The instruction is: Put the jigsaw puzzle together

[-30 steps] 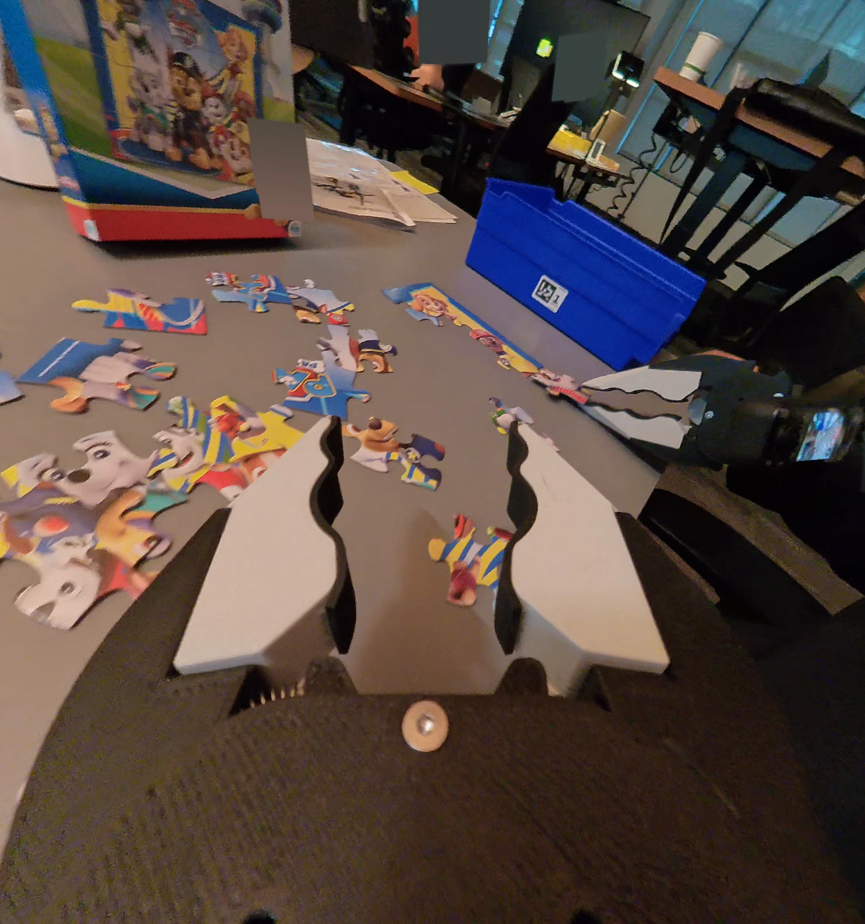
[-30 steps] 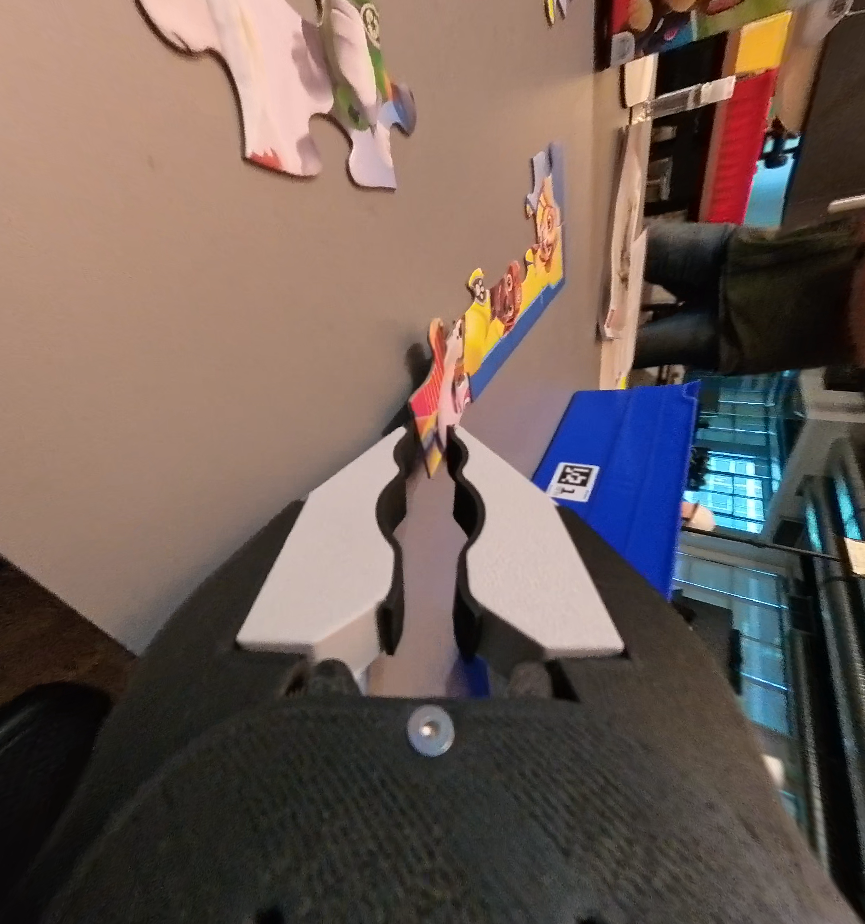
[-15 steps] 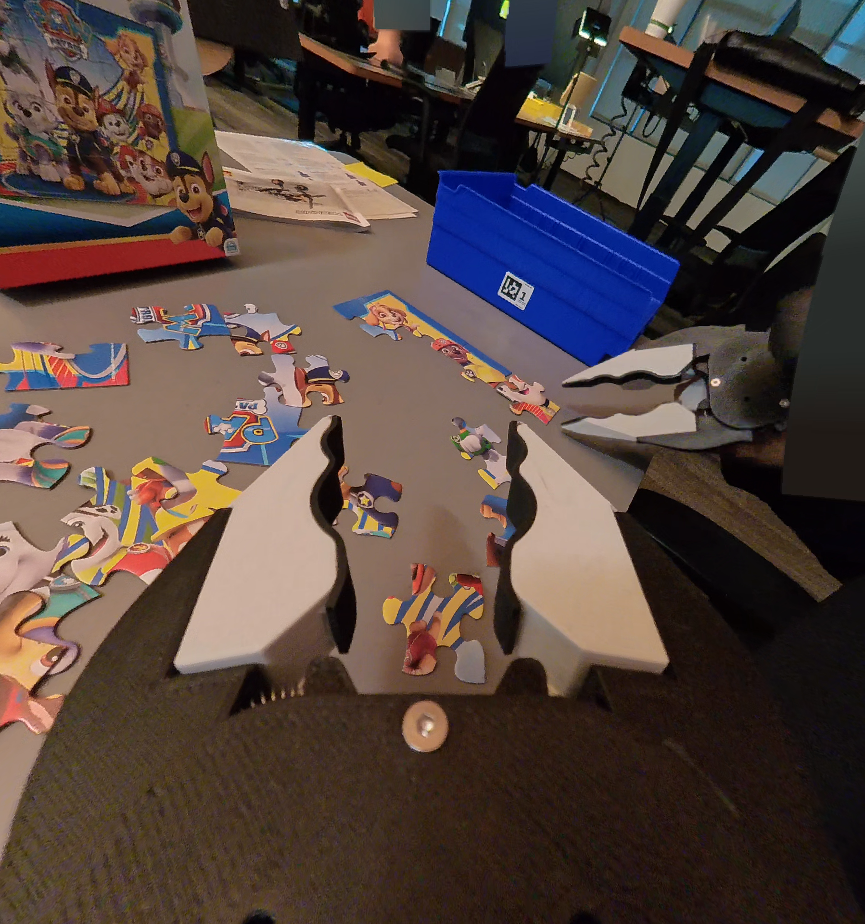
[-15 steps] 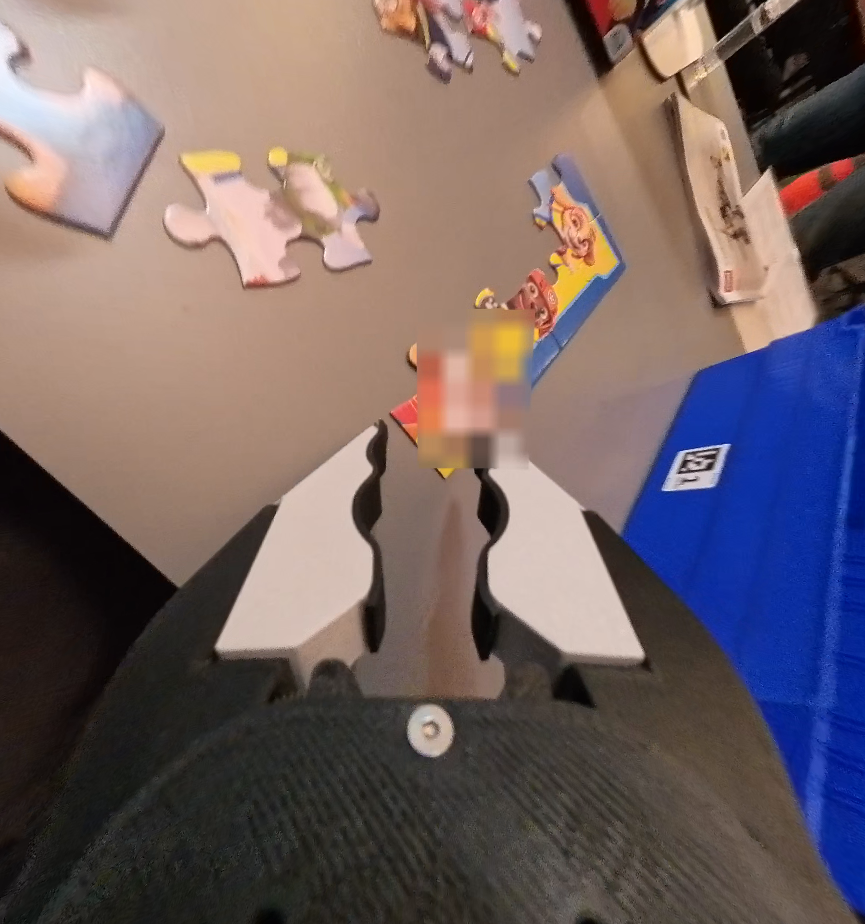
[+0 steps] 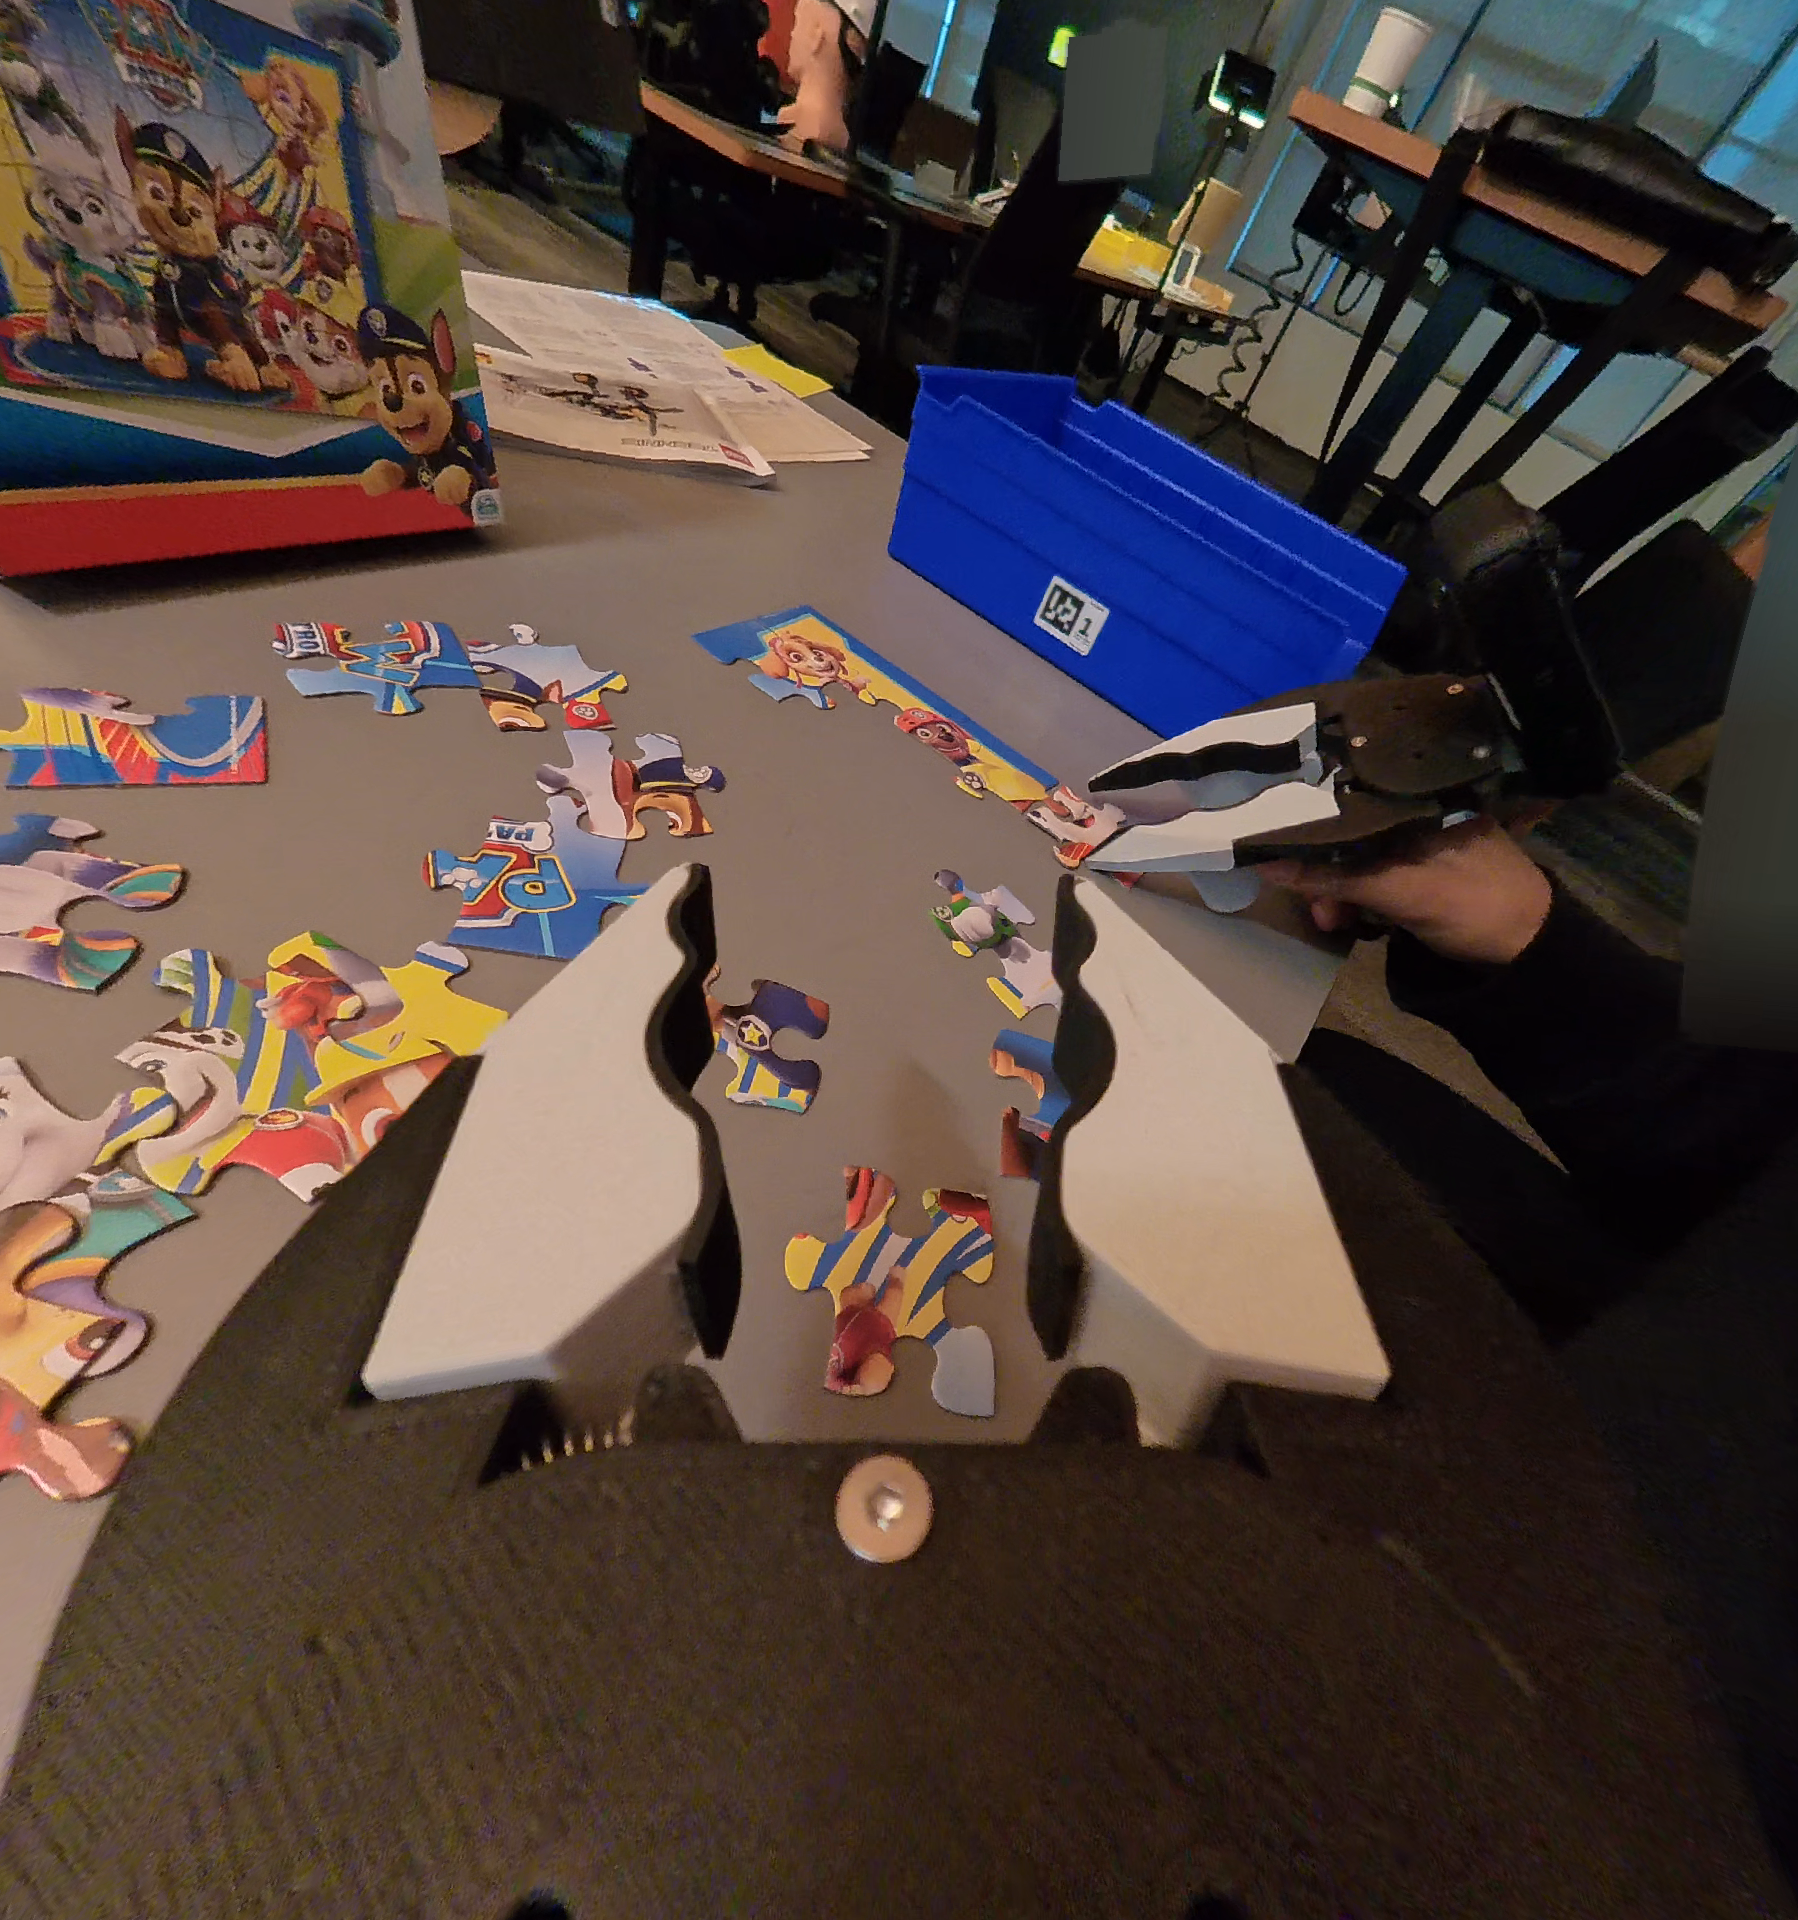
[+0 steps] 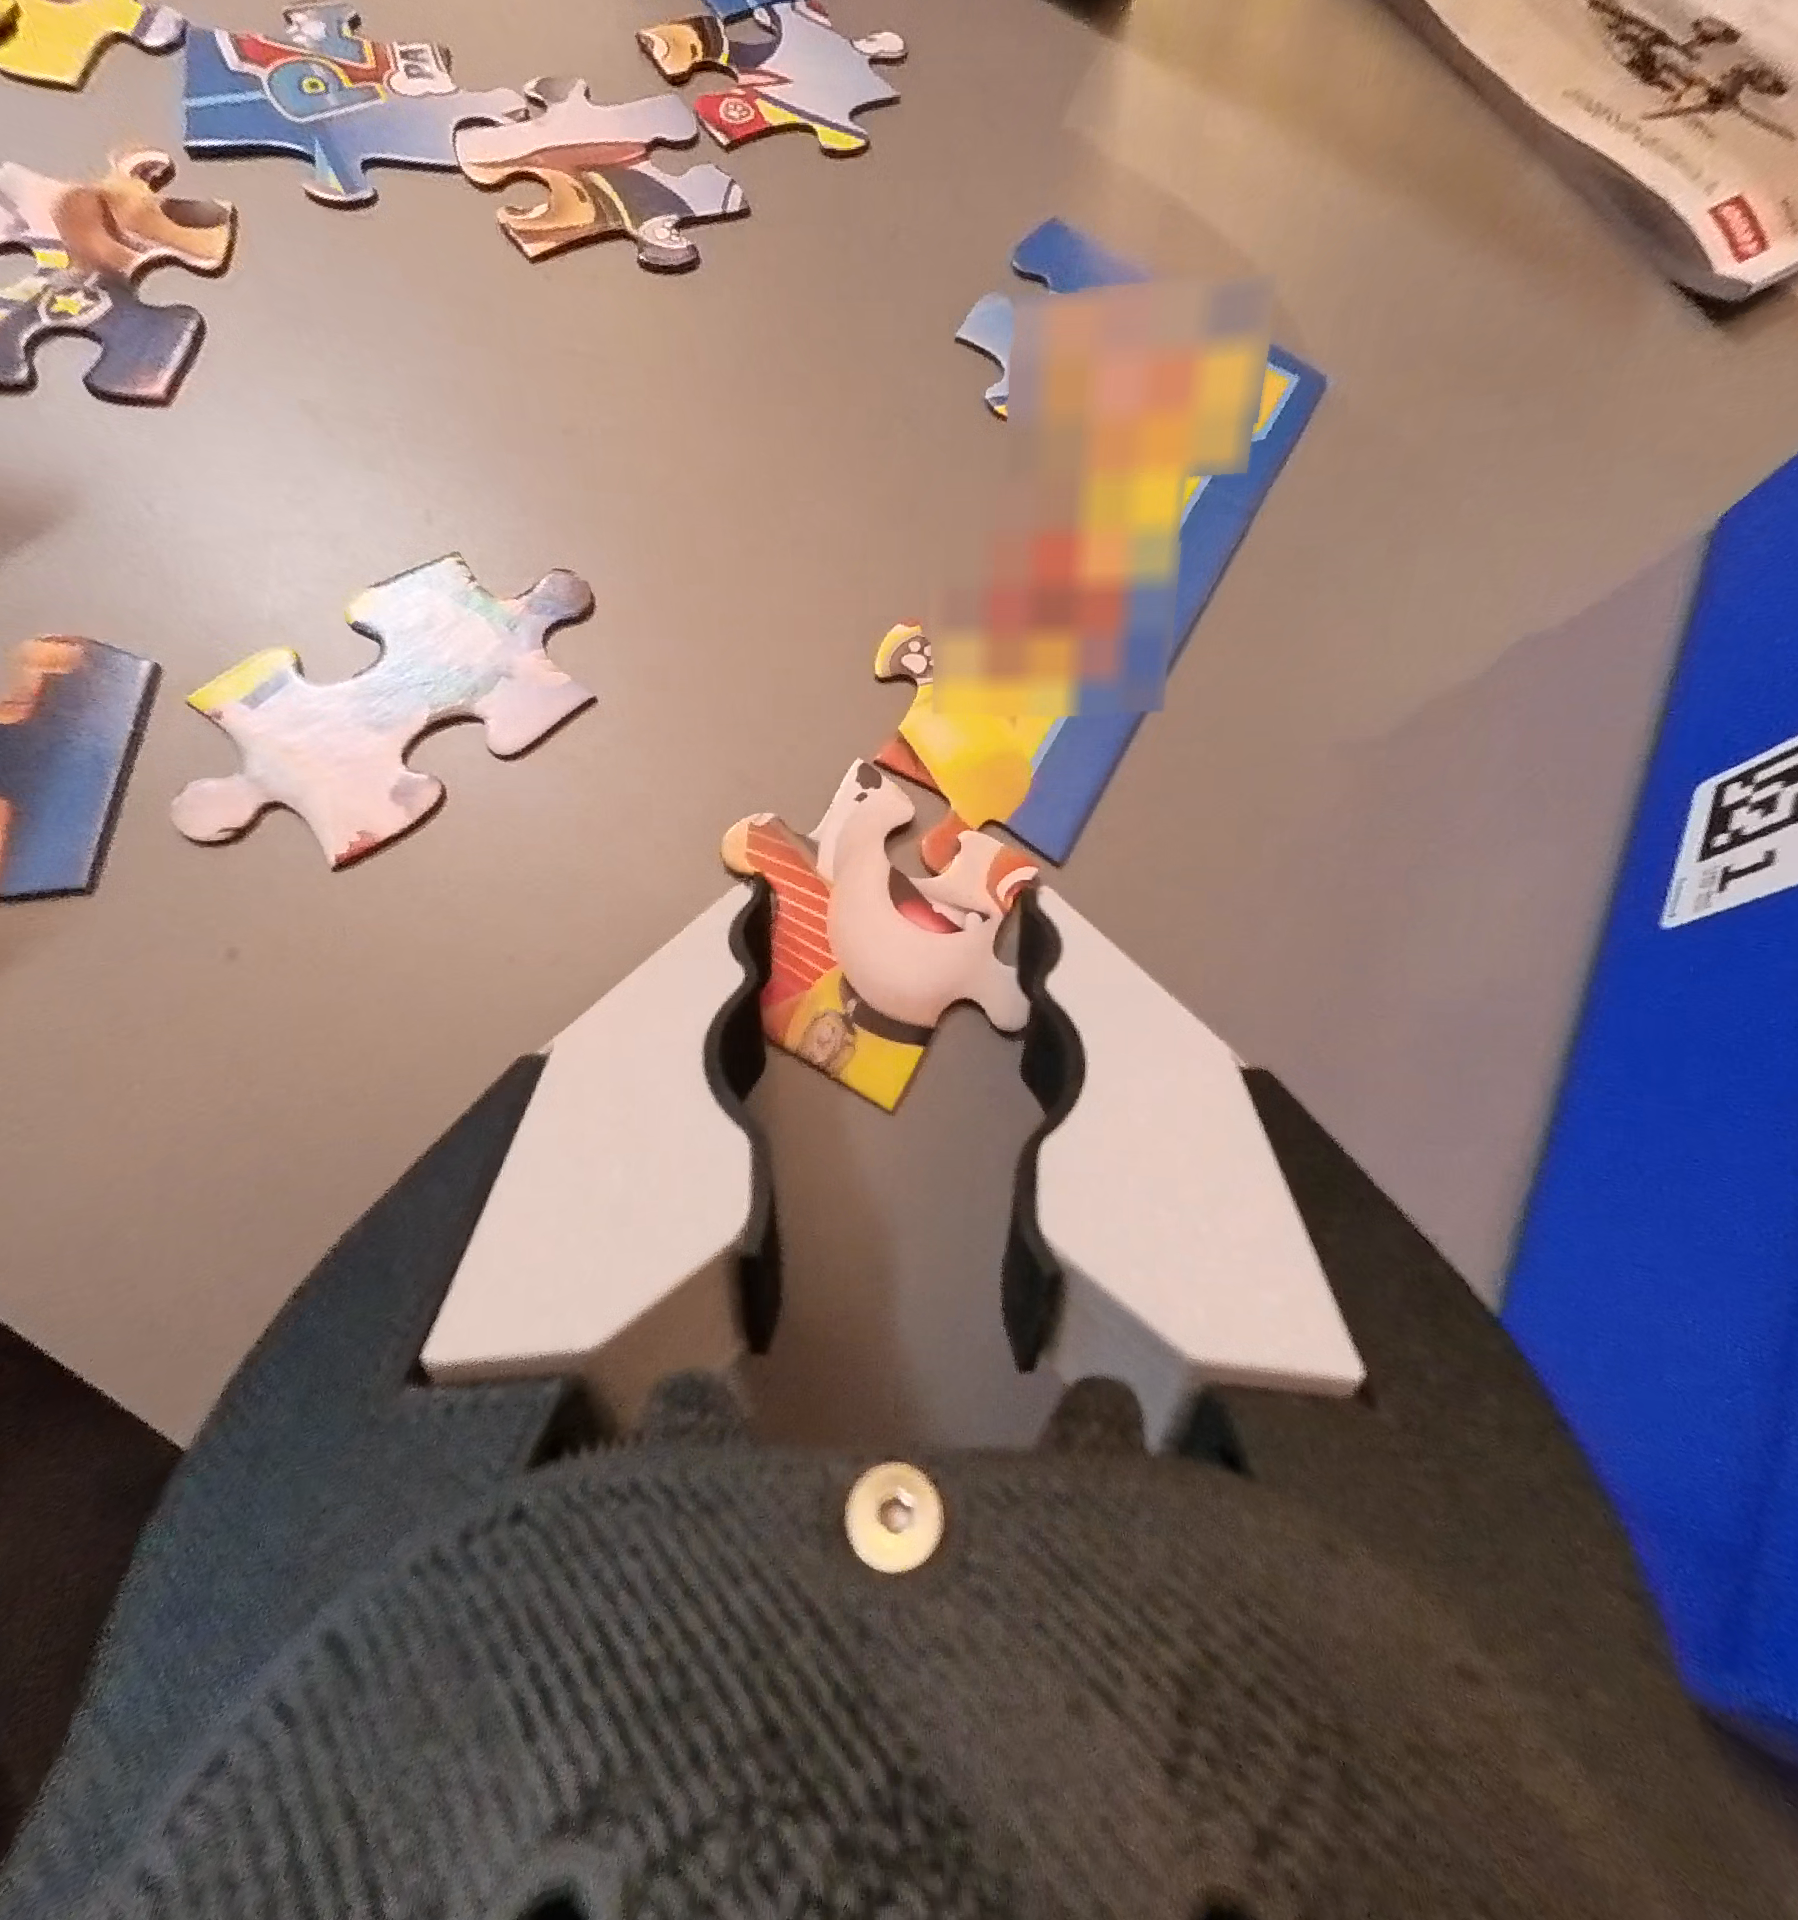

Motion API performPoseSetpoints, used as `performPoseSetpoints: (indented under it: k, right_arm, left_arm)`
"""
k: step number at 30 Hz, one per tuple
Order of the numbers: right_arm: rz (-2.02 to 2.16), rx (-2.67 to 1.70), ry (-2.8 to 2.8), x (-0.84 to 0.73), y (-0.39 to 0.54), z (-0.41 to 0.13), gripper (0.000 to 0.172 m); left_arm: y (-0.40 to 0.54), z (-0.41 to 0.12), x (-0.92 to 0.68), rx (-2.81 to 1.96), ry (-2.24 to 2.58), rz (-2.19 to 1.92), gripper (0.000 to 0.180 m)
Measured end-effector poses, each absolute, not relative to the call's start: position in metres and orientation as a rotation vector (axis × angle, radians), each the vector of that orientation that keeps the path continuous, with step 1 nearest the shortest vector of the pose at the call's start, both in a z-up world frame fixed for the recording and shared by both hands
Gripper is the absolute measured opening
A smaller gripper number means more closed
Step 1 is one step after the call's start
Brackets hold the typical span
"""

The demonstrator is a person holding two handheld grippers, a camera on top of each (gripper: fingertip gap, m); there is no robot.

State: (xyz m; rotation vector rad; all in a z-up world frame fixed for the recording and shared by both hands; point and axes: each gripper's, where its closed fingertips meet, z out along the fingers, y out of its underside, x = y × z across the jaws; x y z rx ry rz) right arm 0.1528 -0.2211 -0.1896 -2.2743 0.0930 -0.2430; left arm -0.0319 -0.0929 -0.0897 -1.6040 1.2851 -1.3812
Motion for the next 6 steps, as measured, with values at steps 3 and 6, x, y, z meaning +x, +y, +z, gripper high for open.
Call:
performPoseSetpoints:
  k: [3, 6]
  right_arm:
    - [-0.218, -2.278, 0.116, 0.1546, -0.2211, -0.1905, 0.047]
    - [-0.199, -2.28, 0.142, 0.1567, -0.2215, -0.1911, 0.047]
  left_arm:
    - [-0.0941, -0.09, -0.0309, -1.606, 1.283, -1.4, 0.063]
    - [-0.0938, -0.09, -0.0304, -1.602, 1.289, -1.387, 0.063]
